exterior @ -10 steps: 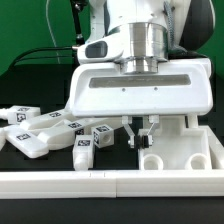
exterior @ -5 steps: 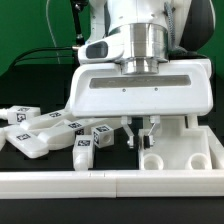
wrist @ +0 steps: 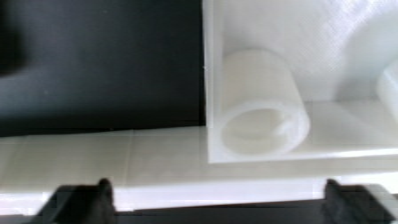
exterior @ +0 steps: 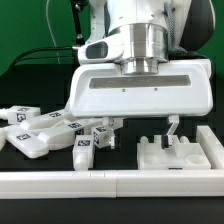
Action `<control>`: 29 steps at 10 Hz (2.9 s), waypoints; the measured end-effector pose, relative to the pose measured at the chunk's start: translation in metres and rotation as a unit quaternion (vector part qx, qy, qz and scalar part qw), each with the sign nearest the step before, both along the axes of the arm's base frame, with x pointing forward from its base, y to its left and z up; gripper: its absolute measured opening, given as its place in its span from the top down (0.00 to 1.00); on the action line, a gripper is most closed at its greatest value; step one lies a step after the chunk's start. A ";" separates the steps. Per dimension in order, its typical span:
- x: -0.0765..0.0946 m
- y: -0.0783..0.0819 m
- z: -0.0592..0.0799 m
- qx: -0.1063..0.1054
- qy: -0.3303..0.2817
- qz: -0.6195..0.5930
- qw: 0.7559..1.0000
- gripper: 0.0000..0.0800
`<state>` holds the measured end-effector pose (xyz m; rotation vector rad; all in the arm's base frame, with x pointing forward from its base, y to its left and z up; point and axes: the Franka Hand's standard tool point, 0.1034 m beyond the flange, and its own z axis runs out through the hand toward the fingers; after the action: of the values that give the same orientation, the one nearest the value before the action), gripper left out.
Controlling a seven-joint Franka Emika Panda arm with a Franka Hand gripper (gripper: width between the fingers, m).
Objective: Assemble chair
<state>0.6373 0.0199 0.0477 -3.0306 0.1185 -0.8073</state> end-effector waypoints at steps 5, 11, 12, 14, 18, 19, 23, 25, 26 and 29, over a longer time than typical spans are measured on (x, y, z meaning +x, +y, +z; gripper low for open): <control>-0.004 -0.005 0.015 0.020 0.061 -0.005 0.998 0.19; -0.013 0.013 0.014 0.062 0.214 -0.018 0.975 0.19; -0.016 0.014 0.010 0.062 0.219 -0.018 0.973 0.19; -0.026 0.013 -0.013 0.062 0.235 -0.022 0.970 0.19; -0.035 0.014 -0.036 0.052 0.217 -0.022 0.975 0.19; -0.035 0.014 -0.037 0.052 0.217 -0.022 0.974 0.34; -0.035 0.014 -0.037 0.051 0.217 -0.023 0.975 0.90; -0.028 0.013 -0.036 0.040 0.214 -0.017 0.976 0.96; -0.027 0.013 -0.037 0.039 0.218 -0.015 0.975 0.96; -0.025 0.013 -0.037 0.039 0.222 -0.011 0.974 0.96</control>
Offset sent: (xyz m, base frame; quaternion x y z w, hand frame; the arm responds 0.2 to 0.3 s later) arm -0.0109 0.0082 0.0201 0.0627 -0.1747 0.0802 0.9793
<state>0.6126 0.0333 0.0111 -3.0792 0.1769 -0.1072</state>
